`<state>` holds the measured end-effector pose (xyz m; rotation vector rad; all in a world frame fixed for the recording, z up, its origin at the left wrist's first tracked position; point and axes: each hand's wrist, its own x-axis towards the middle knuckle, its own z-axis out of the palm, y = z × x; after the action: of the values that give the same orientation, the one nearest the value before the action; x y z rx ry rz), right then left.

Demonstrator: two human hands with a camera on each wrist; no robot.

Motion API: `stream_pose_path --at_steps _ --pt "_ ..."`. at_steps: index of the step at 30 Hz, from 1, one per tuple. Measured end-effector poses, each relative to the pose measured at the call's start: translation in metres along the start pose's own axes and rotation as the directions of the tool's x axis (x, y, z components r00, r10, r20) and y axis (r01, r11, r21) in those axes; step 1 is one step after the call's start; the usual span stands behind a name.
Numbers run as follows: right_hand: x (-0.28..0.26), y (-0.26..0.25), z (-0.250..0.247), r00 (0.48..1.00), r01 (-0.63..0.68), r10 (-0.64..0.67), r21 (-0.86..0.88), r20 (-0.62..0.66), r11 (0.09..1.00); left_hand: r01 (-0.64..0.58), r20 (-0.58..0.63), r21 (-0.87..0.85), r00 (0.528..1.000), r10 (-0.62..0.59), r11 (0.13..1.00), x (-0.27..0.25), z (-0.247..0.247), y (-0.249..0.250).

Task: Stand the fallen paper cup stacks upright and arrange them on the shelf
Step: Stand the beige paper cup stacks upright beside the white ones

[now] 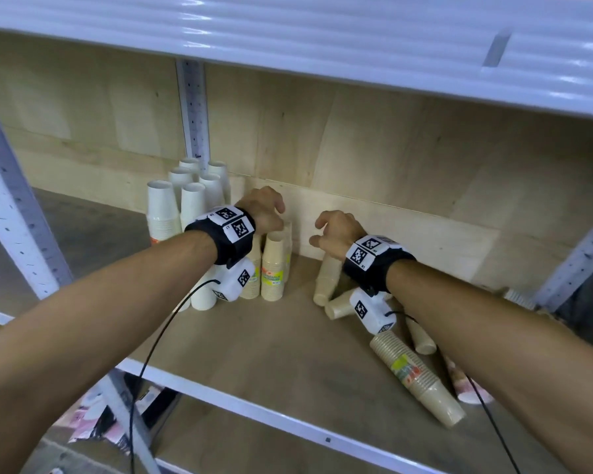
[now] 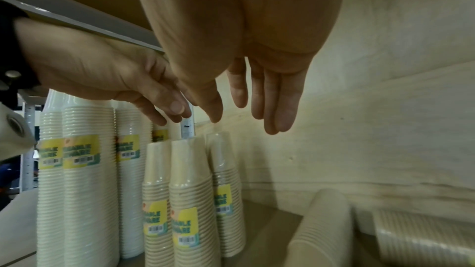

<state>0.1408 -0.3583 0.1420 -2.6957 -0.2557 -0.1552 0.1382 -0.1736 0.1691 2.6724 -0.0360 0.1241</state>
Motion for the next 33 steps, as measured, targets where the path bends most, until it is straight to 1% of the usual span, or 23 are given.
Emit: stream_pose_path --at_steps 5,11,14,18,23,26,28,30,33 --pt "-0.016 0.027 -0.017 0.998 -0.051 0.053 -0.055 0.031 0.997 -0.070 0.026 -0.036 0.997 0.071 0.997 0.002 0.011 0.026" --pt "-0.038 0.056 -0.020 0.987 -0.088 0.103 -0.126 0.124 0.988 -0.128 0.075 -0.064 0.988 0.132 0.990 0.001 0.034 0.052" --pt "-0.048 0.065 -0.020 0.974 -0.068 0.099 -0.158 0.202 0.985 -0.136 0.113 -0.070 0.983 0.143 0.988 -0.002 0.049 0.058" --pt "-0.055 0.075 -0.013 0.956 -0.027 0.062 -0.127 0.285 0.992 -0.137 0.156 -0.048 0.977 0.143 0.989 -0.005 0.075 0.056" --pt "-0.057 0.082 -0.004 0.935 0.006 0.013 -0.053 0.353 0.999 -0.102 0.225 -0.077 0.967 0.117 0.992 -0.005 0.106 0.047" --pt "-0.052 0.082 0.002 0.919 0.014 0.019 -0.081 0.395 0.997 -0.051 0.279 -0.087 0.957 0.074 0.995 0.007 0.128 0.036" --pt "-0.046 0.084 0.008 0.909 0.032 0.007 -0.087 0.416 0.996 -0.008 0.295 -0.123 0.955 0.045 0.992 0.031 0.161 0.023" --pt "-0.041 0.085 0.013 0.903 0.051 -0.005 -0.096 0.430 0.994 0.026 0.324 -0.146 0.946 0.023 0.989 0.038 0.177 0.020" --pt "-0.036 0.089 0.022 0.899 0.038 0.022 -0.127 0.437 0.991 0.054 0.326 -0.164 0.945 0.002 0.985 0.038 0.188 0.017"
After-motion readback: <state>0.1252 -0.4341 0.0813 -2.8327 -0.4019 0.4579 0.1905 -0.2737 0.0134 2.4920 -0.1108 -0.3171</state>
